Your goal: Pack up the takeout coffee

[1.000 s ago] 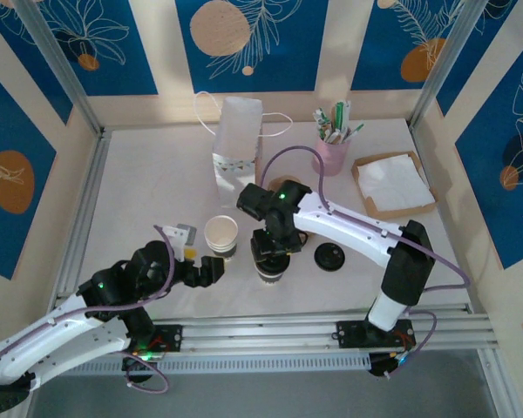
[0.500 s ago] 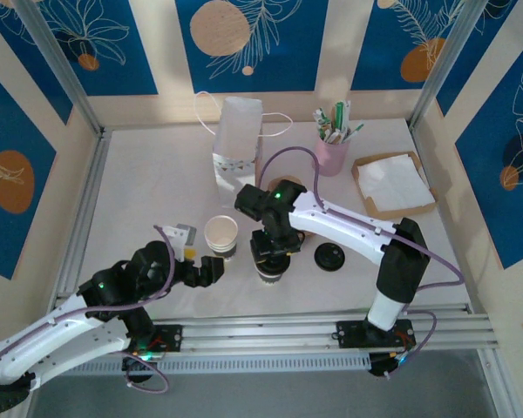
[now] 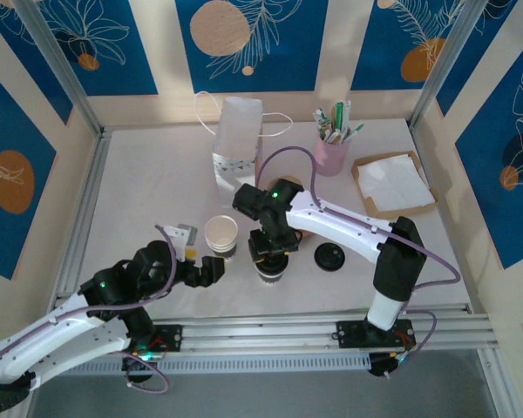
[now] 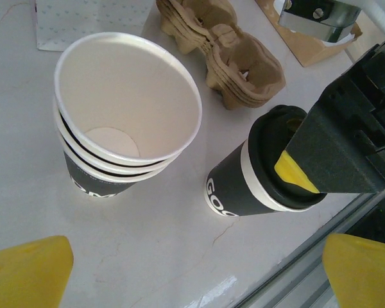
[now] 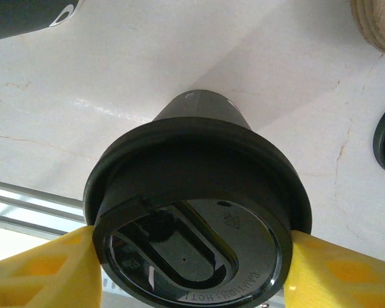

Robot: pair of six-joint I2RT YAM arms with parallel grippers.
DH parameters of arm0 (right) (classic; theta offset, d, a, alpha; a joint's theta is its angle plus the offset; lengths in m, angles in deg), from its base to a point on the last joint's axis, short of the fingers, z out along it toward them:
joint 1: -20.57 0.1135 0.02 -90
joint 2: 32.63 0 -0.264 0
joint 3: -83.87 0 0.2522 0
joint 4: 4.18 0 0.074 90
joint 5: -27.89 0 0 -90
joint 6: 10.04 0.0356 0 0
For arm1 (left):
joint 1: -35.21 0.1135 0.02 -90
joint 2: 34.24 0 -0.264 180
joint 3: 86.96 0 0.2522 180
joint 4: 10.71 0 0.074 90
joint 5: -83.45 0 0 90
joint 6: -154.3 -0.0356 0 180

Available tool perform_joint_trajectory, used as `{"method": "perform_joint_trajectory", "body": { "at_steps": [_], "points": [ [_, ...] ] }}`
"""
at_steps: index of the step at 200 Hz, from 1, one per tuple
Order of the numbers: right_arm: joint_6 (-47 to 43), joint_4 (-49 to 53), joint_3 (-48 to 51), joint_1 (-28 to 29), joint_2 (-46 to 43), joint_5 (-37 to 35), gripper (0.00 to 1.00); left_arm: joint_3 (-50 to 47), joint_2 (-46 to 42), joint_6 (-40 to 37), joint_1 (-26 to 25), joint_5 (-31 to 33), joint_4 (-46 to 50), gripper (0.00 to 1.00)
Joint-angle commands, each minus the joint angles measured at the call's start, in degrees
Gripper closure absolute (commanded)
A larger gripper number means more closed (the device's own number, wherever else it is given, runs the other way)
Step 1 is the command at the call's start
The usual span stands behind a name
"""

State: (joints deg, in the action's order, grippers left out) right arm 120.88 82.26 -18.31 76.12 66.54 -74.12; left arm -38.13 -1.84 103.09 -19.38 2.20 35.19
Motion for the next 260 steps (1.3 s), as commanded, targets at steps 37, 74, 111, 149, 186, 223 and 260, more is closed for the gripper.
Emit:
{"method": "perform_joint_trajectory", "body": {
  "at_steps": [37, 74, 111, 149, 186, 223, 260],
  "points": [
    [-0.32, 0.73, -0.01, 0.50, 1.08, 0.78, 0.37, -0.03, 0.84, -1.24, 0.45, 1.09, -1.70, 0.00],
    [-0.22, 0.88, 0.14, 0.52, 1.06, 0.80, 0.37, -0.02, 0.91, -1.24, 0.49, 1.18, -1.86, 0.00],
    [-0.19, 0.88, 0.23, 0.60, 0.32, 1.20, 0.37, -0.06, 0.91, -1.26, 0.40, 1.18, -1.82, 0.00],
    [-0.22, 0.55, 0.95, 0.60, -0.74, 1.62, 0.37, -0.13, 0.87, -0.97, 0.45, 1.09, -1.91, 0.00],
    [-0.06, 0.00, 1.39, 0.78, -1.18, 1.99, 0.37, -0.22, 0.96, -0.90, 0.45, 1.05, -2.03, 0.00],
    [-0.06, 0.00, 1.39, 0.92, -1.18, 1.99, 0.37, -0.18, 1.05, -0.81, 0.45, 1.00, -2.02, 0.00],
    [0.19, 0.19, 0.76, 1.27, -1.51, 1.74, 0.37, -0.25, 1.08, -0.75, 0.45, 1.01, -2.25, 0.00]
  ]
}}
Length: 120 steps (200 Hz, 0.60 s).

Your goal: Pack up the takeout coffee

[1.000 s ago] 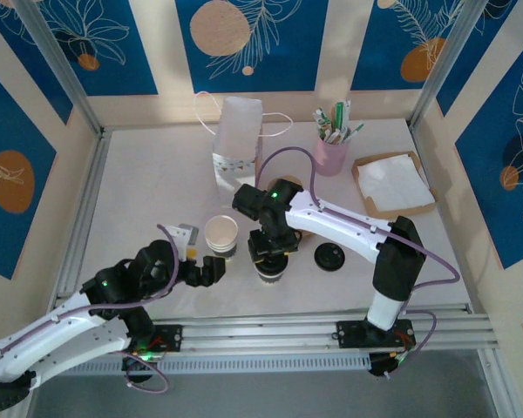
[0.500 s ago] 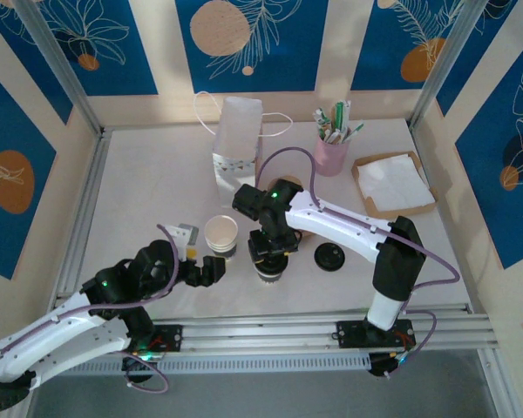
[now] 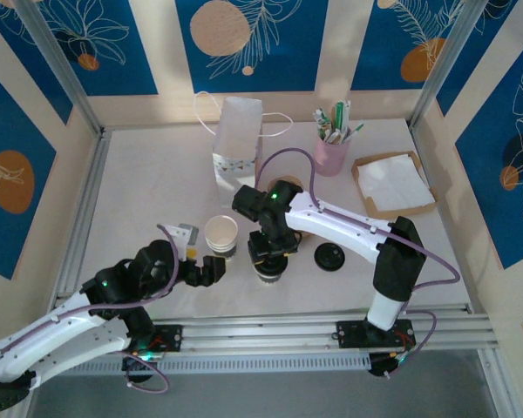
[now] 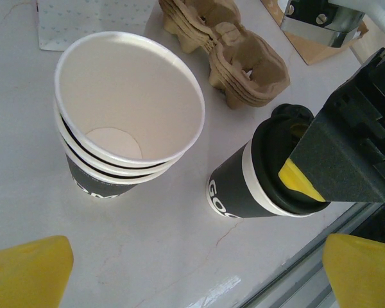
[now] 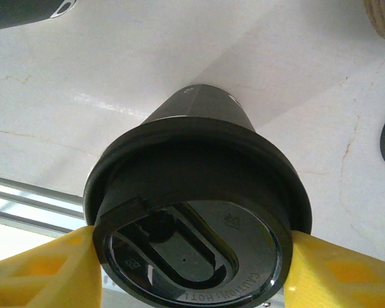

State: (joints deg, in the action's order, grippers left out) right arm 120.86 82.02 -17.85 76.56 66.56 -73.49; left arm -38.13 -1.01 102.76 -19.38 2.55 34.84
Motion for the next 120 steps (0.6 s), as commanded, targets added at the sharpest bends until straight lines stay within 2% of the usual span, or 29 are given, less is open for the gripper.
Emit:
{"method": "perform_joint_trajectory", "body": {
  "at_steps": [1, 120],
  "points": [
    [0.22, 0.42, 0.28, 0.90, -1.59, 1.06, 0.37, -0.26, 0.25, -0.45, 0.45, 0.66, -1.91, 0.00],
    [0.58, 0.06, -0.27, 0.88, -3.76, 0.68, 0.37, -0.57, 0.31, -0.31, 0.45, 0.39, -2.15, 0.00]
  ]
}}
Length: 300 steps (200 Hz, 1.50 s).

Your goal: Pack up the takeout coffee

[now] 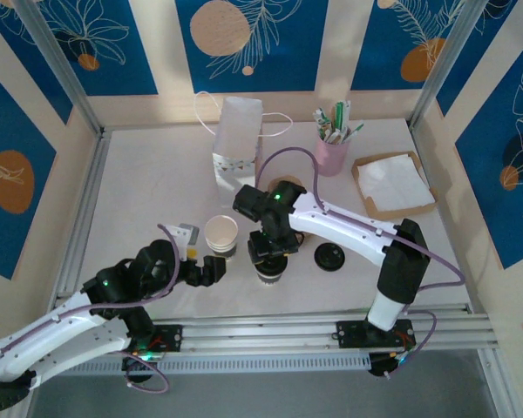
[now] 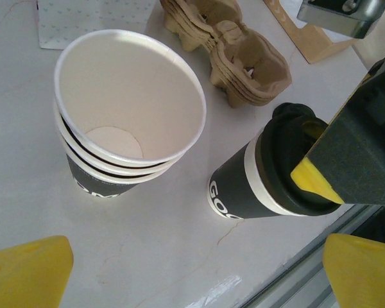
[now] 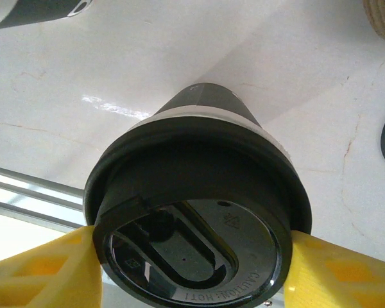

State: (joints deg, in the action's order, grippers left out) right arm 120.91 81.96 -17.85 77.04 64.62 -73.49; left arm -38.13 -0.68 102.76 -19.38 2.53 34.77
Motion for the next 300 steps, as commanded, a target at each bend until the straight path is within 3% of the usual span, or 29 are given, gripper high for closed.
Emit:
{"method": "perform_joint_trajectory", "body": {
  "at_steps": [1, 300],
  "points": [
    [0.58, 0.13, -0.23, 0.40, -1.81, 0.67, 0.37, -0.55, -0.05, -0.31, 0.45, 0.41, -2.09, 0.00],
    [0.69, -2.59, 4.38, 0.13, 3.27, 2.56, 0.37, -0.48, -0.34, -0.40, 0.45, 0.50, -1.93, 0.00]
  ]
}}
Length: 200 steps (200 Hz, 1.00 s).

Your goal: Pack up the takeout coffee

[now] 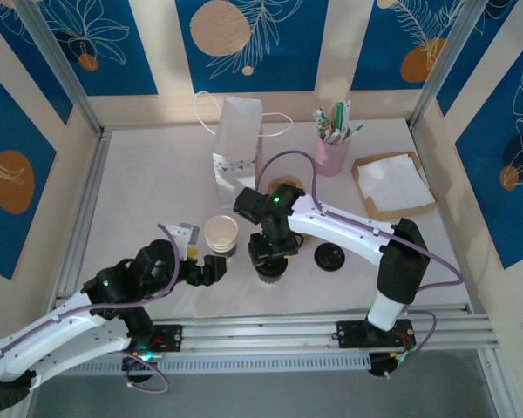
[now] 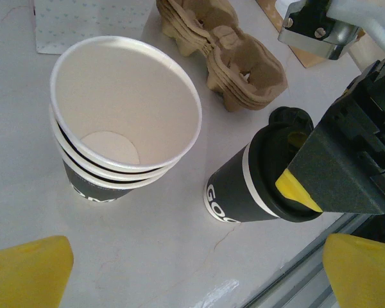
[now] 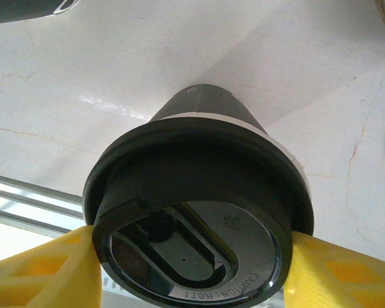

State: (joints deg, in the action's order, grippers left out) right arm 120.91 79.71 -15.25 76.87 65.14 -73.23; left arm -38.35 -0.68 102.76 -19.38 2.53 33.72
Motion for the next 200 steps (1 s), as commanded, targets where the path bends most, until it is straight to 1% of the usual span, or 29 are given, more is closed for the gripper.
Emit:
{"method": "perform_joint_trajectory", "body": {
  "at_steps": [1, 81, 163, 200],
  "points": [
    [0.66, -0.39, 1.78, 0.26, 2.71, 2.31, 0.37, -0.24, -0.34, -0.45, 0.45, 0.50, -0.88, 0.00],
    [0.89, -1.61, 3.97, 0.34, 4.00, 3.10, 0.37, 0.22, 0.27, -0.68, 0.45, 0.41, -1.17, 0.00],
    [2.59, 1.05, 4.80, 2.64, 7.38, -0.86, 0.37, -0.08, 0.04, -0.53, 0.45, 0.39, -1.13, 0.00],
    [3.35, 0.69, 6.48, 3.28, 7.30, -0.93, 0.37, -0.19, -0.50, -0.35, 0.40, 0.58, -0.62, 0.00]
  ]
}}
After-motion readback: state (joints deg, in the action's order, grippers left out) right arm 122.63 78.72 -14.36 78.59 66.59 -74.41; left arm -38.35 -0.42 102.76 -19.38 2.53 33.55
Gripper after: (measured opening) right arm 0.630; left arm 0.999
